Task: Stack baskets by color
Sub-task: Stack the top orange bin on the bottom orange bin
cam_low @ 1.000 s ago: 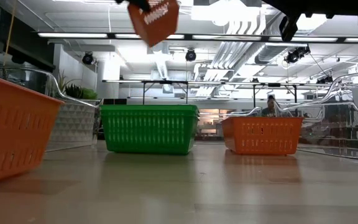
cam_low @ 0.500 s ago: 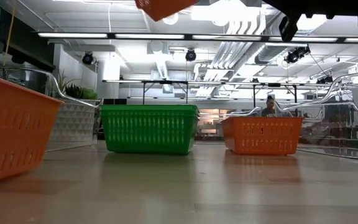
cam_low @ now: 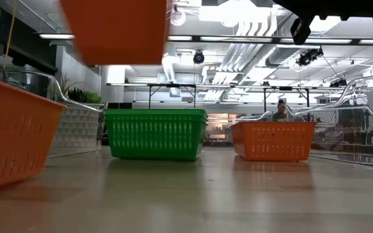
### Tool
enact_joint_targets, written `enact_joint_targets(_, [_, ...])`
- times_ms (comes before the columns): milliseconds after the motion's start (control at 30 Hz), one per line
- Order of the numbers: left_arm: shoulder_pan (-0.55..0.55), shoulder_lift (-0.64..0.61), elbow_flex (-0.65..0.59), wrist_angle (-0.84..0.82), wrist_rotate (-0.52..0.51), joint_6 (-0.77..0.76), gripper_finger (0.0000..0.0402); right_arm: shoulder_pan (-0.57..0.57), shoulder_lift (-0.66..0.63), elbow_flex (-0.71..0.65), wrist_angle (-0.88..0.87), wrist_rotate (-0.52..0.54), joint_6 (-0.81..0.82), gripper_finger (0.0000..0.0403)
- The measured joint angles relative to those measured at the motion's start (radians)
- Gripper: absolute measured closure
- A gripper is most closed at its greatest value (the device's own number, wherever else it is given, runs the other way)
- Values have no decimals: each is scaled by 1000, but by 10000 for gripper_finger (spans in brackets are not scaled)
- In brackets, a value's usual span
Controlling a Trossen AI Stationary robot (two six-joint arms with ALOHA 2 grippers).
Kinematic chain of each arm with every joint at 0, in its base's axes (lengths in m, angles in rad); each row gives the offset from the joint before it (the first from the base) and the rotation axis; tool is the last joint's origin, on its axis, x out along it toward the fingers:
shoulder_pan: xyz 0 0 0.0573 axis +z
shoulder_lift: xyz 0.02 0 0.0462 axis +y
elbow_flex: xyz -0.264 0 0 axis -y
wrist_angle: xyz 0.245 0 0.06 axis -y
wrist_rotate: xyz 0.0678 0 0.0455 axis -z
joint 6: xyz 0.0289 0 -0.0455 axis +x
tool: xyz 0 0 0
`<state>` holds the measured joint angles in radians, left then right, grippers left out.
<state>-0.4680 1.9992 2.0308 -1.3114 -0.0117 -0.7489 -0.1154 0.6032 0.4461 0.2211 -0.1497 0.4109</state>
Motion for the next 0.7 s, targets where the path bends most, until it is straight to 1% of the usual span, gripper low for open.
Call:
enact_joint_targets(333, [-110,17,0,2,5,-151,401,0,0,0,-12,35,0,403])
enact_joint_targets(500, [-156,17,0,23,69,-226,401,0,0,0,-23,34,0,403])
enact_joint_targets(700, [-174,17,0,29,76,-302,401,0,0,0,-23,9,-26,403])
